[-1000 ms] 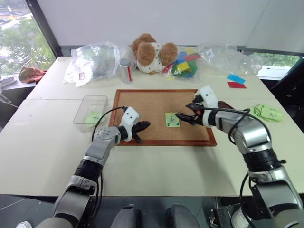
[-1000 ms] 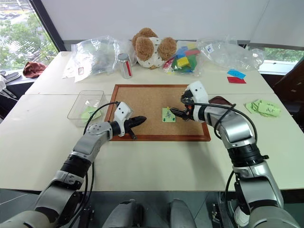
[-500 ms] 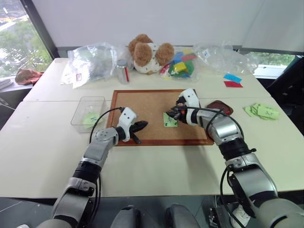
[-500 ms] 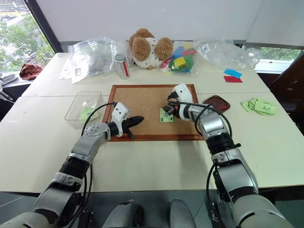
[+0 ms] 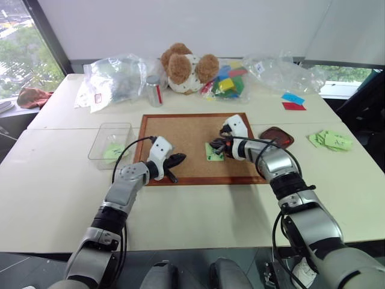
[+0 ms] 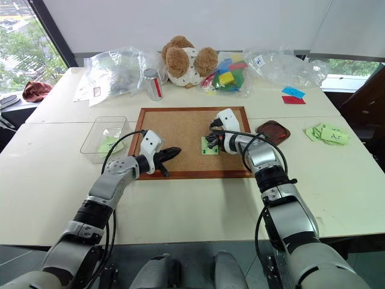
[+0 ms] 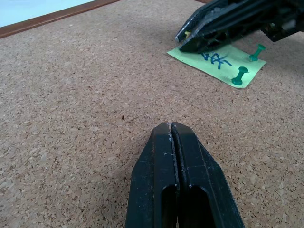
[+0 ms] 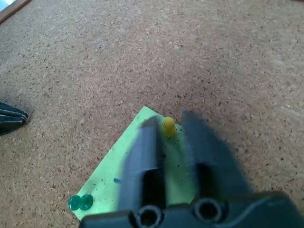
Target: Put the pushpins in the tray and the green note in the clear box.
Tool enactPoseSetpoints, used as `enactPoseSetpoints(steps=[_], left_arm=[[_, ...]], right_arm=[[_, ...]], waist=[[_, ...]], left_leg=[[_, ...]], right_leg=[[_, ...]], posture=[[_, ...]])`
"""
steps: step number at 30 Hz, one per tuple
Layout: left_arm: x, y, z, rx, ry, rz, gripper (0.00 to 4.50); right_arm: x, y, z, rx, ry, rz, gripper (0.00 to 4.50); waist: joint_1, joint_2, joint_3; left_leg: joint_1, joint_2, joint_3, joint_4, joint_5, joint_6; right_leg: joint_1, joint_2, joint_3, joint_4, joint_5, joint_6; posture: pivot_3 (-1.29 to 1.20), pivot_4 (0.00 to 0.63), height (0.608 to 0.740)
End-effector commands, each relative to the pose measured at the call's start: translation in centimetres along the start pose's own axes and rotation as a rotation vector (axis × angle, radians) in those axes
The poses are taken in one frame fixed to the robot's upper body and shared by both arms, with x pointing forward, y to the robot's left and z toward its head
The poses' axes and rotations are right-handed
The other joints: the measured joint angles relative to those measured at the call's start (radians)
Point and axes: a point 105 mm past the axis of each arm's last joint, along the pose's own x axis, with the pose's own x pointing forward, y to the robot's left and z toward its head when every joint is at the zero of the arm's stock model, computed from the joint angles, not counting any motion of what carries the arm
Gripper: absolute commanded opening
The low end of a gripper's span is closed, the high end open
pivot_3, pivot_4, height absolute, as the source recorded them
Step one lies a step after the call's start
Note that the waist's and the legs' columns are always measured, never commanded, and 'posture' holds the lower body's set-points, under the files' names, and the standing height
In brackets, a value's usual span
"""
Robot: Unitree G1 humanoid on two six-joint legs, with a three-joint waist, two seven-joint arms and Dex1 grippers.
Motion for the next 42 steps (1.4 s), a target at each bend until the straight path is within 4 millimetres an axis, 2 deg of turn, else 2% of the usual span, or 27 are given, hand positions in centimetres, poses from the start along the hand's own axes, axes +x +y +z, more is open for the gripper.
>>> enactPoseSetpoints(steps=[1, 6, 13, 16, 19, 22, 27, 35, 42], left_arm=[[-0.4, 0.0, -1.1, -0.016, 0.036, 0.009, 0.0], [-0.6, -0.5, -2.0, -0.021, 0.075, -0.012, 0.0], [-0.6, -0.8, -2.6, -0.02, 0.098, -0.023, 0.0], [-0.6, -1.0, -2.6, -0.022, 0.099, -0.03, 0.0], [-0.5, -1.1, -2.6, -0.024, 0.099, -0.034, 0.0], [-0.4, -1.2, -2.6, -0.028, 0.097, -0.041, 0.0], [-0.3, -1.6, -2.8, -0.025, 0.104, -0.062, 0.0], [-0.3, -1.6, -2.7, -0.024, 0.1, -0.059, 0.0], [-0.4, -1.6, -2.8, -0.026, 0.103, -0.058, 0.0]], right_arm=[[-0.5, -0.5, 2.7, -0.022, -0.084, -0.017, 0.06], [-1.9, -0.6, 4.7, -0.044, -0.138, -0.02, 0.06], [-6.0, -0.9, 8.2, -0.048, -0.232, -0.08, 0.06], [-8.4, -3.3, 8.8, -0.007, -0.267, -0.205, 0.06], [-10.1, -6.2, 7.7, 0.03, -0.25, -0.333, 0.06], [-11.3, -9.6, 4.4, 0.077, -0.176, -0.467, 0.06], [-11.6, -12.6, 1.2, 0.087, -0.093, -0.562, 0.06], [-11.5, -15.0, -1.9, 0.141, -0.027, -0.667, 0.06], [-11.0, -15.0, -3.4, 0.17, 0.004, -0.652, 0.06]], waist=[[0.0, 0.0, 0.0], [0.0, 0.0, 0.0], [0.002, 0.001, -0.001], [0.002, 0.001, -0.001], [0.005, 0.001, -0.001], [0.005, 0.0, -0.001], [0.001, 0.001, -0.001], [0.003, 0.001, -0.001], [0.002, 0.001, -0.001]], left_leg=[[0.0, 0.0, 0.0, 0.0, 0.0, 0.0], [0.0, 0.0, 0.0, -0.001, 0.0, 0.0], [-0.002, 0.0, 0.0, -0.001, 0.0, 0.0], [-0.001, 0.0, 0.0, -0.001, 0.0, 0.0], [-0.001, 0.0, 0.0, -0.001, 0.0, 0.0], [-0.001, 0.0, 0.0, -0.001, 0.0, 0.0], [0.0, 0.0, 0.002, -0.001, 0.0, 0.0], [0.001, 0.0, 0.002, -0.001, 0.0, 0.0], [0.001, 0.0, 0.002, -0.001, 0.0, 0.0]], right_leg=[[0.0, 0.0, 0.0, 0.0, 0.0, 0.0], [-0.001, 0.0, 0.0, 0.0, 0.0, 0.0], [-0.003, 0.0, 0.0, 0.0, 0.0, 0.0], [-0.002, 0.0, 0.0, 0.0, 0.0, 0.0], [-0.001, 0.0, 0.0, 0.0, 0.0, 0.0], [-0.001, 0.0, 0.0, -0.001, 0.0, 0.0], [0.0, 0.0, 0.001, -0.001, 0.0, 0.0], [0.0, 0.0, 0.001, 0.0, 0.0, 0.0], [0.0, 0.0, 0.001, 0.0, 0.0, 0.0]], posture=[[0.0, 0.15, 0.74], [0.0, 0.15, 0.74], [0.0, 0.15, 0.74], [0.0, 0.15, 0.74], [0.0, 0.15, 0.74], [0.0, 0.15, 0.74], [0.0, 0.15, 0.74], [0.0, 0.15, 0.74], [0.0, 0.15, 0.74]])
